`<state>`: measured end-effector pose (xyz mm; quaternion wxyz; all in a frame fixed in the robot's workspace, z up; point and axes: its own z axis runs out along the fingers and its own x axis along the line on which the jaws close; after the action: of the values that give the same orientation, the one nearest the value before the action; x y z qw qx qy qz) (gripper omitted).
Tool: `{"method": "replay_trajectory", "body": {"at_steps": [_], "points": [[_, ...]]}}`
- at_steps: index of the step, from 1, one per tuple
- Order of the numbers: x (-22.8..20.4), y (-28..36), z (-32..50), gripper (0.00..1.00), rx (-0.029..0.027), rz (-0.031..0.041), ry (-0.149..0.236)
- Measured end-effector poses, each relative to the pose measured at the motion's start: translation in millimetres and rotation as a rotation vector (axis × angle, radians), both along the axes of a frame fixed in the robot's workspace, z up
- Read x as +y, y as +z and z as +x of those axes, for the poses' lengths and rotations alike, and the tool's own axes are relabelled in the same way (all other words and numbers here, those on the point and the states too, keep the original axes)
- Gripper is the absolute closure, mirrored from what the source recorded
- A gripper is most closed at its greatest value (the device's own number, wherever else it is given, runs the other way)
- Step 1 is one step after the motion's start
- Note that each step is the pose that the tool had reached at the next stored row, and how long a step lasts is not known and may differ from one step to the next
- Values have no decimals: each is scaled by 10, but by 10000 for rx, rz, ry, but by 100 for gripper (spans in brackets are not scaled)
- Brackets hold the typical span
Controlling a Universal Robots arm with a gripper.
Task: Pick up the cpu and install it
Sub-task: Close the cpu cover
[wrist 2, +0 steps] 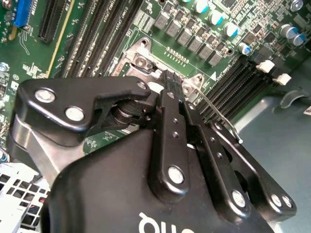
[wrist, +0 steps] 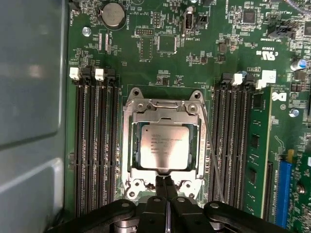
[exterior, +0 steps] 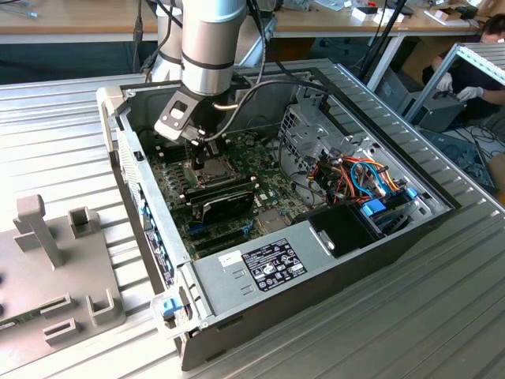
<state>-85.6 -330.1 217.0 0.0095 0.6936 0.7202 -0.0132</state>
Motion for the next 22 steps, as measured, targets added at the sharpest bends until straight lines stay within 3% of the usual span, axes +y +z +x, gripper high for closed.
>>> {"method": "replay_trajectory", "body": {"at_steps": [4,14,22], "points": [[1,-39,0,89,-2,3,0],[32,-68,1,89,-1,1,0],[33,-87,0,89,-1,1,0]]}}
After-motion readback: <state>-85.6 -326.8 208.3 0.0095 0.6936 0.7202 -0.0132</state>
